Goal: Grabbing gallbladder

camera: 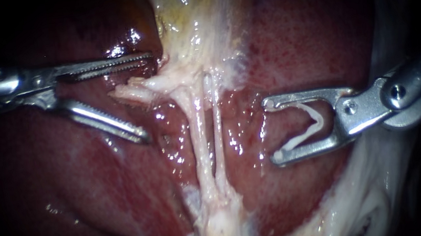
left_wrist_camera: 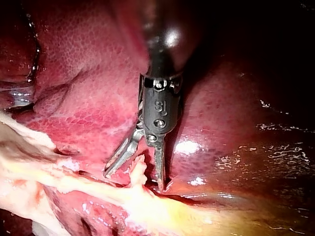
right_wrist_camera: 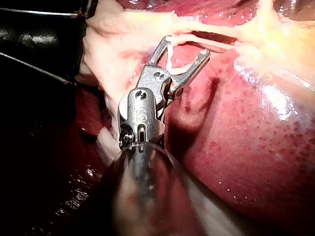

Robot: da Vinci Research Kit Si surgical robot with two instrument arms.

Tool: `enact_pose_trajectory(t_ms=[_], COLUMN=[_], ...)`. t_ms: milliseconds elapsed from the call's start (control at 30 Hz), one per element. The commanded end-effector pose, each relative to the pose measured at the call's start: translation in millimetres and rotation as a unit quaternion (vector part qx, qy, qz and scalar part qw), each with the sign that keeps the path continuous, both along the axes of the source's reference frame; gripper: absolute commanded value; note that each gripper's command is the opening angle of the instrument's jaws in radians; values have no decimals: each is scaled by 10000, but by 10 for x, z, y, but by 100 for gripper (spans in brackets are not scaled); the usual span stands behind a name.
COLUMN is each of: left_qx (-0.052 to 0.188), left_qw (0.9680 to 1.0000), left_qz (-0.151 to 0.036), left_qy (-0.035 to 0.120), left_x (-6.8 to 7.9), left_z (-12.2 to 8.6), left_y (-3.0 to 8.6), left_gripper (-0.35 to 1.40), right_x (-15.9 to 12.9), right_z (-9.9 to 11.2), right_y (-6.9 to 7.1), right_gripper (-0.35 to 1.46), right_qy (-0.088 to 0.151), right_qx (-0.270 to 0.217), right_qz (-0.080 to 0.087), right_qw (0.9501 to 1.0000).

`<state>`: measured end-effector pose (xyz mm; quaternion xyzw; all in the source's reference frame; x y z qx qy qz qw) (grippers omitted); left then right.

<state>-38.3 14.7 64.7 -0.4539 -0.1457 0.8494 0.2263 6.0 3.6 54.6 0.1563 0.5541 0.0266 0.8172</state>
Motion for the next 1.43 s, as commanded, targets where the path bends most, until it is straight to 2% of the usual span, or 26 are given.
enact_pose_trajectory(t_ms=[33, 200, 367, 500, 567, 667, 733, 867, 1033, 1167, 1433], left_qx=[95, 386, 465, 543, 637, 726, 748, 816, 879, 853, 854], left_qw=[9999, 9982, 9972, 9965, 9950, 9939, 9935, 9926, 9901, 9892, 9886], left_qz=[-78, -437, -568, -605, -737, -803, -827, -874, -1080, -1174, -1222], left_qy=[12, 102, 142, 168, 200, 204, 211, 221, 146, 192, 217], left_x=[1, 1, 5, 8, 10, 11, 10, 15, 32, 40, 40], left_z=[-5, -16, -20, -21, -25, -35, -50, -84, -114, -116, -113], left_y=[1, 4, 8, 7, 5, 3, 3, 16, 38, 40, 38], left_gripper=[49, 9, -33, -35, -35, -35, -35, -35, -35, -35, -35], right_x=[0, 0, 0, 0, 0, -1, -1, -2, -2, -2, -2], right_z=[0, 0, 0, -1, -1, -1, -1, -1, -1, -1, -1], right_y=[0, 0, 0, 0, 0, -1, -1, -1, -1, -1, -1], right_gripper=[50, 50, 50, 50, 50, 50, 50, 50, 50, 50, 50], right_qy=[0, 1, 2, 2, 3, 3, 4, 5, 5, 5, 5], right_qx=[0, 0, 0, 0, 0, 0, 0, 0, 0, 0, 0], right_qz=[0, -1, -3, -3, -4, -5, -6, -7, -8, -8, -8], right_qw=[10000, 10000, 10000, 10000, 10000, 10000, 10000, 10000, 10000, 10000, 10000])
